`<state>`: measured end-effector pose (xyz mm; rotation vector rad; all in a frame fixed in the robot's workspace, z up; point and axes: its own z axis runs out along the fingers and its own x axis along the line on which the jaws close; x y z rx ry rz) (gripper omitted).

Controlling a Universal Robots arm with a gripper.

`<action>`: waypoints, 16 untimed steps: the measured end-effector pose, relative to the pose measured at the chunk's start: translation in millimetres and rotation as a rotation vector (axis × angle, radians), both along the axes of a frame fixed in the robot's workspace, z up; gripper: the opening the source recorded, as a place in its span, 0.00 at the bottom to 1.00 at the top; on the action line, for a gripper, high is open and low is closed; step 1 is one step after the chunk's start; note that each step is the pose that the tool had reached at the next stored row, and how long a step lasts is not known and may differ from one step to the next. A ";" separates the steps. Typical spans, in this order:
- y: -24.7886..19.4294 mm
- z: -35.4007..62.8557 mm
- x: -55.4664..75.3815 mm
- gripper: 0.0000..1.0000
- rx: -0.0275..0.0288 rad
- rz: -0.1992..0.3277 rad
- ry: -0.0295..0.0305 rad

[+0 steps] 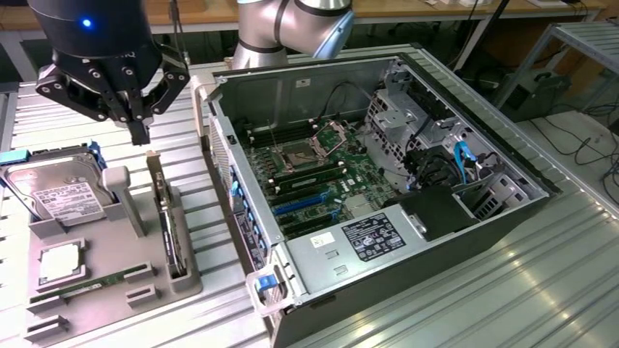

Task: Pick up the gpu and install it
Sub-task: 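Reach for the gpu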

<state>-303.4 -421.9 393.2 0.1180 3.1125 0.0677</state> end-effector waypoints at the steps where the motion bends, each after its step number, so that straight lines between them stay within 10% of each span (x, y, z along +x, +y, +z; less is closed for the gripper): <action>1: -0.7 0.0 -1.4 0.11 0.0000 0.000 0.0000; 16: -25.3 -2.0 -12.0 0.11 0.0004 0.000 0.0079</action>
